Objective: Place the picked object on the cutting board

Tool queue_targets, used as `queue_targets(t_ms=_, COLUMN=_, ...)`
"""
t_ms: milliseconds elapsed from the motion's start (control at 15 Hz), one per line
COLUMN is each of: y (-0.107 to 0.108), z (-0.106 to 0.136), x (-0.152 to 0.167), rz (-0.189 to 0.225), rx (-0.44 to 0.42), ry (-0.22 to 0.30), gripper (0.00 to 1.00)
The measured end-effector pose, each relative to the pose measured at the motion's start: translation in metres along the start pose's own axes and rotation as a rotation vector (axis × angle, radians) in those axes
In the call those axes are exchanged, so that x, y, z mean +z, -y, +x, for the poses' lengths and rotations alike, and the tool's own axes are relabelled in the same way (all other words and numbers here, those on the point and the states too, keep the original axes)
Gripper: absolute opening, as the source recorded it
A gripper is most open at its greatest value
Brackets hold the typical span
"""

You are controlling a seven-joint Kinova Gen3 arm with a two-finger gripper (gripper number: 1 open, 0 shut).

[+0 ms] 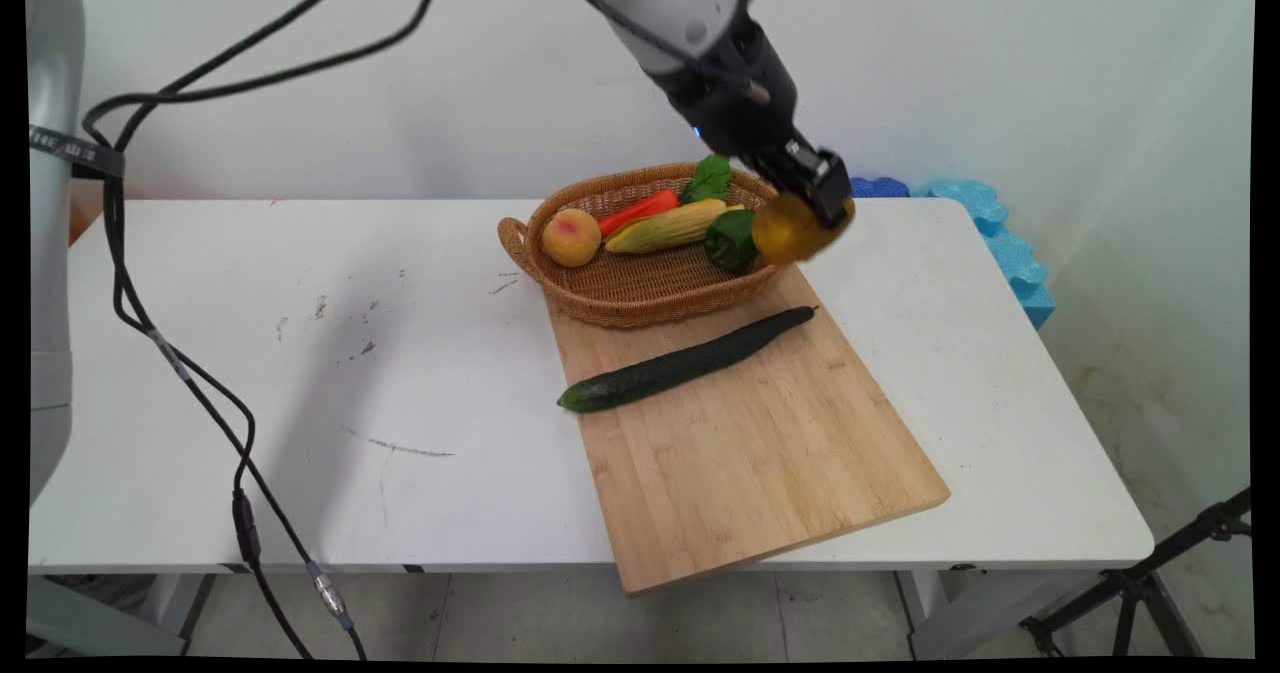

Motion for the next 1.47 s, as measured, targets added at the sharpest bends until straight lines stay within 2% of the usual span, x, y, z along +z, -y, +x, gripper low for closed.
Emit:
queue_targets(t_ms=200, y=-0.012, z=-0.010, x=0.018, rz=0.001, rx=0.010, ry=0.010, gripper=0.00)
queue_targets(t_ms=600, y=-0.026, z=-0.043, x=0.080, rz=0.011, rx=0.035, ry=0.049, gripper=0.00)
queue_targets(t_ms=1000, y=-0.029, z=-0.073, x=0.131, rz=0.012, rx=0.046, ry=0.076, gripper=0.00)
queue_targets(t_ms=1467, y=-0.026, z=-0.092, x=0.164, rz=0.018, rx=0.063, ry=0.087, gripper=0.00)
